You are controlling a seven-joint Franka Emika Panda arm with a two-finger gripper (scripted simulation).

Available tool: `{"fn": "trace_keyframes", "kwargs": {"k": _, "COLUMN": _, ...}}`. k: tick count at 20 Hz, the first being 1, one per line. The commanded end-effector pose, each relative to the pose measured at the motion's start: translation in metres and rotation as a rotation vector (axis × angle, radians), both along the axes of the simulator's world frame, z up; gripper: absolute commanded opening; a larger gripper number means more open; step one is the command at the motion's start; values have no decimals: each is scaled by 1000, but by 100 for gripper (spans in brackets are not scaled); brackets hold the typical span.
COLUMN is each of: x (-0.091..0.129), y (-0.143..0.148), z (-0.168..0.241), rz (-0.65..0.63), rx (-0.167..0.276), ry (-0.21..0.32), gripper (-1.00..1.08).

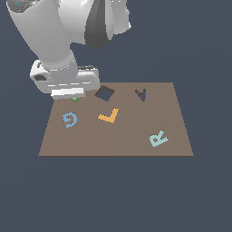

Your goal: Insert a designated object into the corresponding slot on a board.

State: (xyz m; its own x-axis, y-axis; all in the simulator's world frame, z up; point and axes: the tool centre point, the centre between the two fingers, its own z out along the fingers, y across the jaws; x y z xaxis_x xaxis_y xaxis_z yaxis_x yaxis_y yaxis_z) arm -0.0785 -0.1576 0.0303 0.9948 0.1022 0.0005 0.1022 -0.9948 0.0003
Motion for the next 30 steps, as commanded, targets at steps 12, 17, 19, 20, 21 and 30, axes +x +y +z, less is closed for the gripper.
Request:
{"fn": "trace_keyframes", "kwargs": {"k": 12, "x": 0, "y": 15, "z": 4, "rz": 4, "rx": 0, "ry": 1, "gripper": -100}}
{"fn": "trace_keyframes", "kwargs": {"k": 17, "x": -2, "y": 50, "z": 5, "rz": 12, "rx": 0, "ry": 1, "gripper": -100}}
{"fn": "trace_keyframes", "kwargs": {"k": 19, "x": -2, "y": 69, "z": 5, "rz": 16, "rx": 0, "ry": 1, "gripper": -100}}
{"fn": "trace_keyframes", "kwargs": {"k": 20, "x": -3, "y": 80, "z": 5, "rz": 18, "rx": 0, "ry": 1, "gripper": -100}}
{"fn": "trace_keyframes", "kwargs": {"k": 21, "x": -3, "y": 91, "z": 6, "rz": 20, "rx": 0, "ry": 1, "gripper": -100}}
{"fn": "trace_keyframes", "kwargs": {"k": 30, "x": -7, "y": 200, "z": 8, "rz": 44, "rx": 0, "ry": 1, "gripper": -100}}
